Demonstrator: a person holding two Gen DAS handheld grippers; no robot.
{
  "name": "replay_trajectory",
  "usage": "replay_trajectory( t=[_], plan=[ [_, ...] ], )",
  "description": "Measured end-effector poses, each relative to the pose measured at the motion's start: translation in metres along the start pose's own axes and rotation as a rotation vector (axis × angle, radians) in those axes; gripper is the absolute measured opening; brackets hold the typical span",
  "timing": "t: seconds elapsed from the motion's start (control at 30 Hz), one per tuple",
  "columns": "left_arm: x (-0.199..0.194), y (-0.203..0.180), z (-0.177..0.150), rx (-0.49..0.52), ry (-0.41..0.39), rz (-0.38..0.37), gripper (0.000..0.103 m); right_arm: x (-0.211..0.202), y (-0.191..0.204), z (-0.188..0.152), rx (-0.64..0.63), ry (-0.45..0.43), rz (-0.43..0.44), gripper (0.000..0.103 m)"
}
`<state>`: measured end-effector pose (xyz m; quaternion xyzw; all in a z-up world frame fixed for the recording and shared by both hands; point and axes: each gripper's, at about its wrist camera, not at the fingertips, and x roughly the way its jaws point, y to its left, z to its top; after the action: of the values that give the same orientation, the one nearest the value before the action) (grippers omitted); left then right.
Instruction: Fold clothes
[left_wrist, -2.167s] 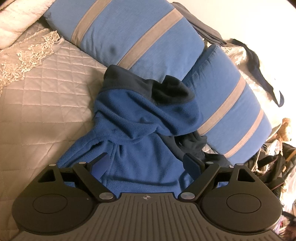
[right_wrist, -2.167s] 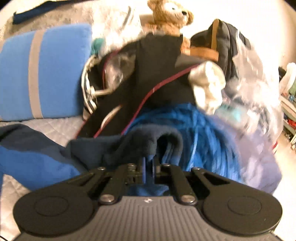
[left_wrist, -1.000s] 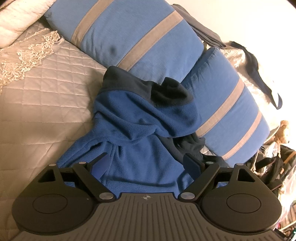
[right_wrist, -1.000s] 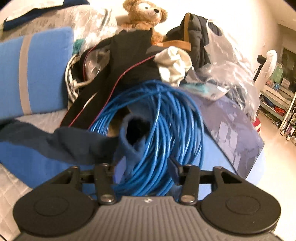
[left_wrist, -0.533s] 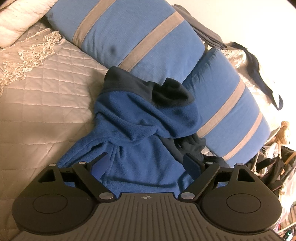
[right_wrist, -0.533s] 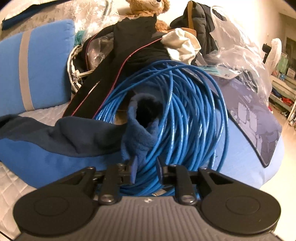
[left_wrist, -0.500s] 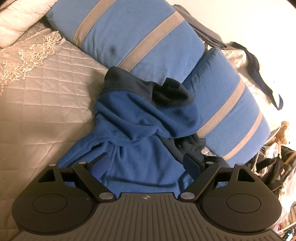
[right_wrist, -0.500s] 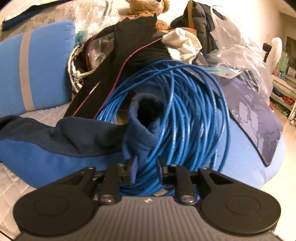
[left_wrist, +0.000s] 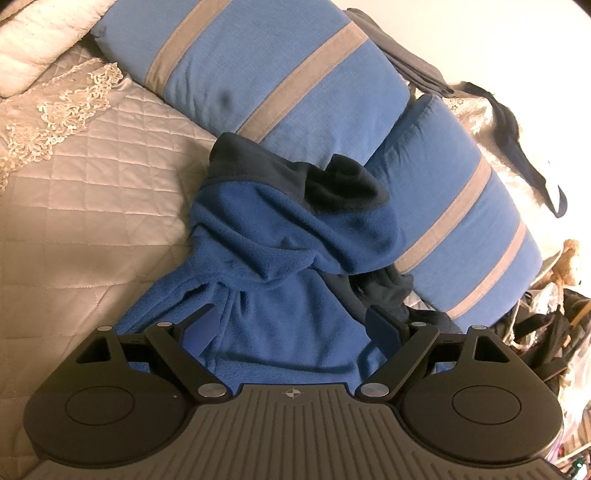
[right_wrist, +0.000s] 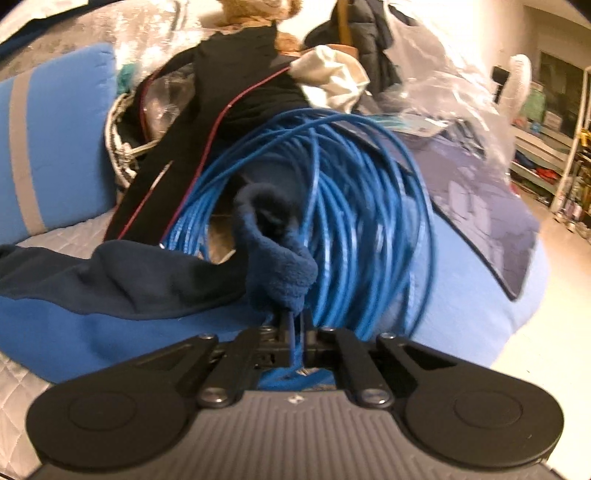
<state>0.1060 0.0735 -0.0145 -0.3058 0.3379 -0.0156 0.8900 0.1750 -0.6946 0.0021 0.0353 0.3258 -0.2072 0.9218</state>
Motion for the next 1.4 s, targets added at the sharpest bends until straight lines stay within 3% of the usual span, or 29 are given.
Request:
replay_trajectory(
  t=[0.1,0.17,0.2,0.27,0.3,0.43,0.57,0.73,0.97,1.07,1.17,1.3,1.4],
  plan=[
    [-0.001,0.000,0.001,0.003,0.001,0.001,0.087,0.002,0.005,0.002,-0.018,0.037,-0.033,0.005],
    [-0.001,0.000,0.001,-0.001,-0.002,0.002,0.087,0.004,0.011,0.005,-0.033,0.057,-0.048,0.037],
    [-0.001,0.001,0.001,-0.003,-0.004,0.004,0.087,0.002,0.013,0.007,-0.031,0.057,-0.060,0.042],
    [0.000,0.000,0.000,-0.002,-0.005,0.018,0.087,-0.006,0.019,0.012,-0.005,0.047,-0.099,0.072],
    [0.000,-0.001,0.001,0.003,0.001,0.021,0.087,-0.013,0.021,0.015,0.021,0.038,-0.103,0.079],
    [-0.001,-0.008,0.002,0.057,0.017,0.033,0.087,-0.049,0.043,0.030,0.052,-0.002,-0.014,0.085],
    [-0.013,-0.026,0.007,0.133,0.016,0.021,0.087,-0.096,0.080,0.049,-0.015,-0.095,0.111,0.102],
    [-0.041,-0.057,0.027,0.280,-0.065,0.024,0.087,-0.153,0.134,0.077,-0.093,-0.194,0.279,0.103],
    [-0.066,-0.101,0.074,0.429,-0.265,0.062,0.087,-0.206,0.229,0.130,-0.160,-0.254,0.477,0.103],
    [-0.068,-0.116,0.090,0.469,-0.341,0.079,0.087,-0.202,0.271,0.110,-0.182,-0.262,0.454,0.103],
    [-0.059,-0.126,0.095,0.503,-0.361,0.080,0.087,-0.198,0.314,0.091,-0.205,-0.270,0.432,0.103],
    [-0.032,-0.127,0.083,0.531,-0.326,0.063,0.087,-0.193,0.370,0.065,-0.235,-0.280,0.402,0.103],
    [-0.009,-0.126,0.068,0.563,-0.296,0.110,0.087,-0.189,0.412,0.045,-0.257,-0.288,0.380,0.103]
  ],
)
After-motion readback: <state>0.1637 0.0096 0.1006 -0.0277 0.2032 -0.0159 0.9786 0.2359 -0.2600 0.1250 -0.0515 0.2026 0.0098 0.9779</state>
